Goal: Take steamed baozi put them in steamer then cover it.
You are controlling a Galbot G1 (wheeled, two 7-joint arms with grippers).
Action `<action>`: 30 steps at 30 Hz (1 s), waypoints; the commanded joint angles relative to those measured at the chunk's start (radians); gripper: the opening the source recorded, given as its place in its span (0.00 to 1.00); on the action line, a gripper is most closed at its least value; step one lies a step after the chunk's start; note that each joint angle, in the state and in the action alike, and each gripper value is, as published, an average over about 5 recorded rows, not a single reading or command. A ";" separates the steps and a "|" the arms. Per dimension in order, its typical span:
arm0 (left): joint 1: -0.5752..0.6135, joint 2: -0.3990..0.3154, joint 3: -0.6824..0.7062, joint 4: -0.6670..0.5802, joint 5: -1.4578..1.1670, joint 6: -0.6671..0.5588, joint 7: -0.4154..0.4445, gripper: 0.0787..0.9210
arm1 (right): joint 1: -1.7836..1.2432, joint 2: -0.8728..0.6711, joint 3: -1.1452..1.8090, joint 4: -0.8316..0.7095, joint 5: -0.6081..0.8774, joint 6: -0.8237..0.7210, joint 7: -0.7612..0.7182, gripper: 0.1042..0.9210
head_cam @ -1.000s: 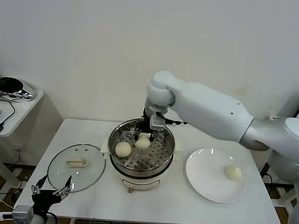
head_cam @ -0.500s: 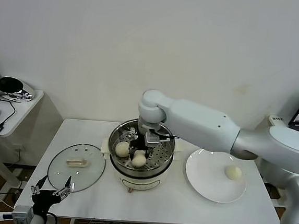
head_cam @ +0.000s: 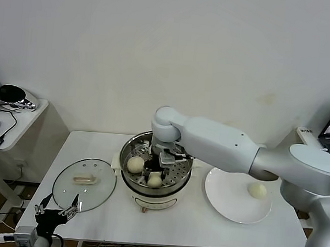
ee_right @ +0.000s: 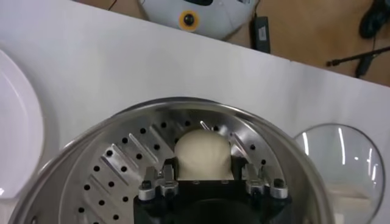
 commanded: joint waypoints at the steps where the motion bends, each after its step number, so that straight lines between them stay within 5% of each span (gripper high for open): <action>1: 0.001 0.000 0.003 0.001 0.001 0.000 0.000 0.88 | 0.008 -0.004 0.002 0.019 -0.006 -0.073 -0.004 0.64; 10: 0.001 0.005 0.004 -0.001 0.002 0.001 0.002 0.88 | 0.082 -0.054 0.078 0.048 0.082 -0.199 -0.034 0.87; 22: 0.001 0.014 0.024 -0.015 0.007 0.005 0.010 0.88 | 0.246 -0.395 0.060 0.115 0.378 -0.687 -0.043 0.88; 30: 0.010 0.024 0.044 -0.017 0.020 0.007 0.014 0.88 | 0.167 -0.606 0.109 0.107 0.321 -1.041 -0.093 0.88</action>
